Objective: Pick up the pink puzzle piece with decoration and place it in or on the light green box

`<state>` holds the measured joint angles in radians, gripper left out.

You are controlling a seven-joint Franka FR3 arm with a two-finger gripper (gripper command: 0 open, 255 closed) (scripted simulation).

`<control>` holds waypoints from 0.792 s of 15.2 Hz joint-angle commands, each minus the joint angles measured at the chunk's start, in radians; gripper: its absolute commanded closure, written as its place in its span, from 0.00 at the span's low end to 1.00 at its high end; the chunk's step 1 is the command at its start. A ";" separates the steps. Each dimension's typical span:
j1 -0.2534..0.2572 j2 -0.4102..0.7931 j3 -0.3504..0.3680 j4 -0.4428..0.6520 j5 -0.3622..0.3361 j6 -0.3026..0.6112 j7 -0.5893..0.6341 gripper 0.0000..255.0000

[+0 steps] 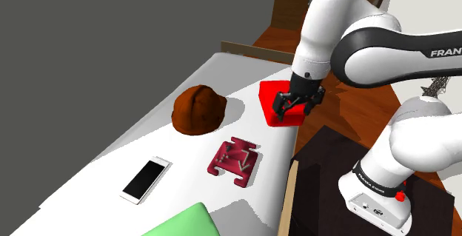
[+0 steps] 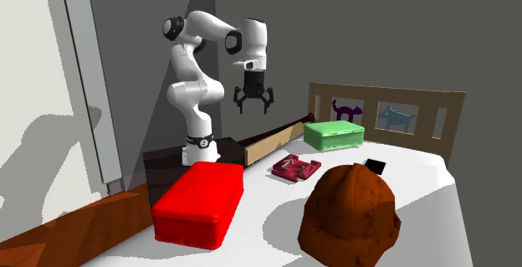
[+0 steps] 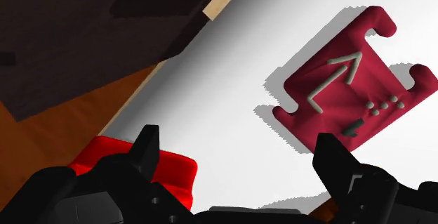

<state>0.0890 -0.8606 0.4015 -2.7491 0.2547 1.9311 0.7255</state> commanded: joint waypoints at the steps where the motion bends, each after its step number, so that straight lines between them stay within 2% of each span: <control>1: 0.000 0.048 0.058 -0.014 0.037 0.065 0.072 0.00; 7: -0.028 0.243 0.258 0.008 0.115 0.254 0.303 0.00; 10: -0.080 0.368 0.371 0.044 0.112 0.353 0.431 0.00; 12: -0.133 0.462 0.454 0.075 0.082 0.420 0.530 0.00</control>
<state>-0.0174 -0.4498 0.8098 -2.6908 0.3504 2.3126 1.1985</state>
